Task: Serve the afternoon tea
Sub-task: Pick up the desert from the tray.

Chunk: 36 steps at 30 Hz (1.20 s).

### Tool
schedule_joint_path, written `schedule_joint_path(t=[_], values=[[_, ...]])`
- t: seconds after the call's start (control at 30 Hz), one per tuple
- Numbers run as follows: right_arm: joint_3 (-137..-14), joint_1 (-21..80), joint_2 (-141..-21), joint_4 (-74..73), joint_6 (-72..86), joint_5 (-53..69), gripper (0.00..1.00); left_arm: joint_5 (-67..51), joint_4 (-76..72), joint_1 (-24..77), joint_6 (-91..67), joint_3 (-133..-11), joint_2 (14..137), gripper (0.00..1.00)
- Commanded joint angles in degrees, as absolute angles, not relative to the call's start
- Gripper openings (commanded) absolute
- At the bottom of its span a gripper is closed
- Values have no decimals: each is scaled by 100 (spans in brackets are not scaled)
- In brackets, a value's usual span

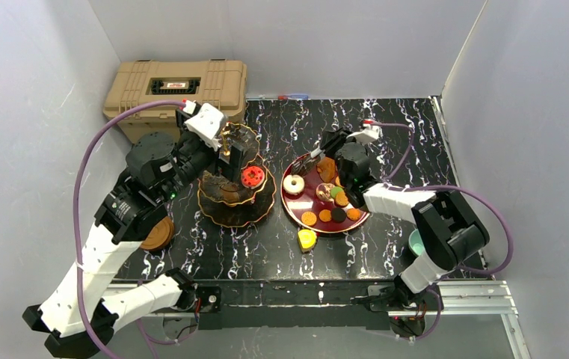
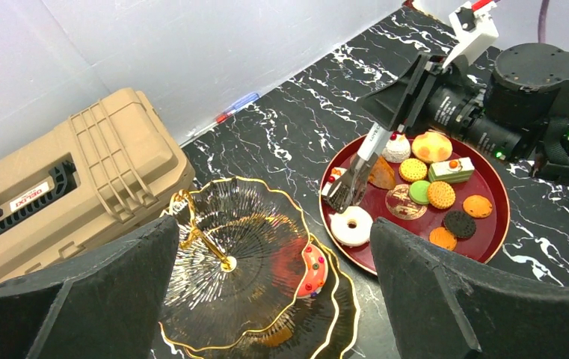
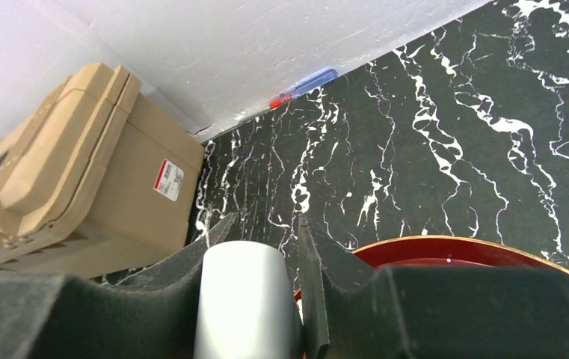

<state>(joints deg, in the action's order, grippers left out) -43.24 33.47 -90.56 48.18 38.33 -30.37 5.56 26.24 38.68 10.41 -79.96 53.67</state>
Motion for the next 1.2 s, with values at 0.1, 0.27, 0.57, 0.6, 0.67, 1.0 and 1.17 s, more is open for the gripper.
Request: schedule_joint_path(t=[0.1,0.27,0.57,0.6,0.67,1.0,1.17], values=[[-5101,3779,-9280,4419,2817,-4097,24,638,2646,3829,1058,-7891,5158,98],[-5297,3915,-9408,4369,2673,-4220,31,626,2646,3827,1047,-7875,5133,98],[-5305,4156,-9500,4173,3009,-4828,47,625,2637,3825,1035,-7810,5098,98],[-5341,4194,-9521,4164,3002,-4909,47,620,2630,3827,1024,-7805,5099,98],[-5438,4262,-9562,4052,2984,-5037,46,620,2636,3831,1031,-7828,5106,98],[-4692,4298,-8519,3001,4440,-5004,25,609,2654,3832,1094,-7814,5037,98],[-4396,4298,-7879,2394,4973,-5128,14,577,2644,3830,1036,-7843,5053,98]])
